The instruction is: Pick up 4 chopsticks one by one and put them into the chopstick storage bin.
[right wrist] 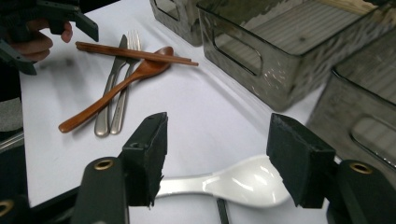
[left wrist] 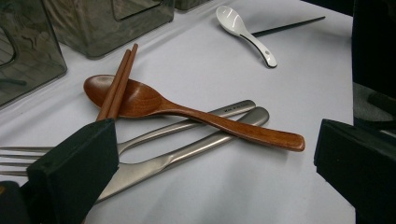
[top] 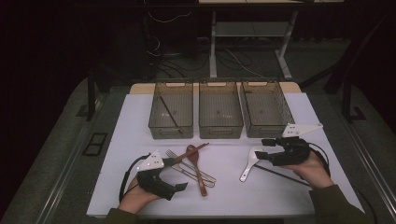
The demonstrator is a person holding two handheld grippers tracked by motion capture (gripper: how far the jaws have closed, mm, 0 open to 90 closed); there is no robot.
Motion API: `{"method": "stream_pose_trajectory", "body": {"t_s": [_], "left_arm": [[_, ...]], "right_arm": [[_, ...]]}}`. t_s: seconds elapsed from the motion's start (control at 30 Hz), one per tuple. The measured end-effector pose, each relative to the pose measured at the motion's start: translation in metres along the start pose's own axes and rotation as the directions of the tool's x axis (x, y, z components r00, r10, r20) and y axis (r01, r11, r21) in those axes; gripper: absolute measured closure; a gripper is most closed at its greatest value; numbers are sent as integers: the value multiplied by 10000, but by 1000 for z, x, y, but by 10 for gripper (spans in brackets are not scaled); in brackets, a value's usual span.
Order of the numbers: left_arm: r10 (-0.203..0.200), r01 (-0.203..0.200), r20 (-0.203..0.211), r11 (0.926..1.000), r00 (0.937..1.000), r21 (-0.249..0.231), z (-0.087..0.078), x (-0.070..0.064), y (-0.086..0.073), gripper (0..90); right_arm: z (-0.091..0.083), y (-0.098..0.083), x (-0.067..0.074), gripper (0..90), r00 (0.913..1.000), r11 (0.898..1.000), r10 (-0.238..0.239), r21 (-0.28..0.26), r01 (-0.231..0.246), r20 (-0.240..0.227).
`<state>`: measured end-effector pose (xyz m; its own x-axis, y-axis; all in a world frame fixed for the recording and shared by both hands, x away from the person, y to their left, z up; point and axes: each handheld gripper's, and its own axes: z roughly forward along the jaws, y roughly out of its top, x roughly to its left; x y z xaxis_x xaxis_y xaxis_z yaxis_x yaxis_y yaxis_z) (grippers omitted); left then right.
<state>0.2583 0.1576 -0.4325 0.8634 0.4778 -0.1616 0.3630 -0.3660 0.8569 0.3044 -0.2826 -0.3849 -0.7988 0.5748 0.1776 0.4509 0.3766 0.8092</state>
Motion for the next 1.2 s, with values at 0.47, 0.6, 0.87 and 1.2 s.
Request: {"method": "stream_pose_trajectory", "body": {"t_s": [0.47,0.6,0.87,1.2], "left_arm": [[-4,4,-75,10000,10000,-22,-2,1,-1,0],[-33,33,-96,10000,9999,-62,-2,0,-1,0],[-61,61,-99,10000,9999,-32,-3,0,-1,0],[-59,59,-108,10000,9999,-4,-3,1,-1,0]], "right_arm": [[-27,-37,-10,530,9991,9970,-185,755,156,378],[-35,-49,-16,588,9988,9939,-153,1100,101,464],[-47,-71,-28,696,9972,9801,-258,1981,115,695],[-43,-80,-30,774,9980,9526,-625,2980,609,-44]]}}
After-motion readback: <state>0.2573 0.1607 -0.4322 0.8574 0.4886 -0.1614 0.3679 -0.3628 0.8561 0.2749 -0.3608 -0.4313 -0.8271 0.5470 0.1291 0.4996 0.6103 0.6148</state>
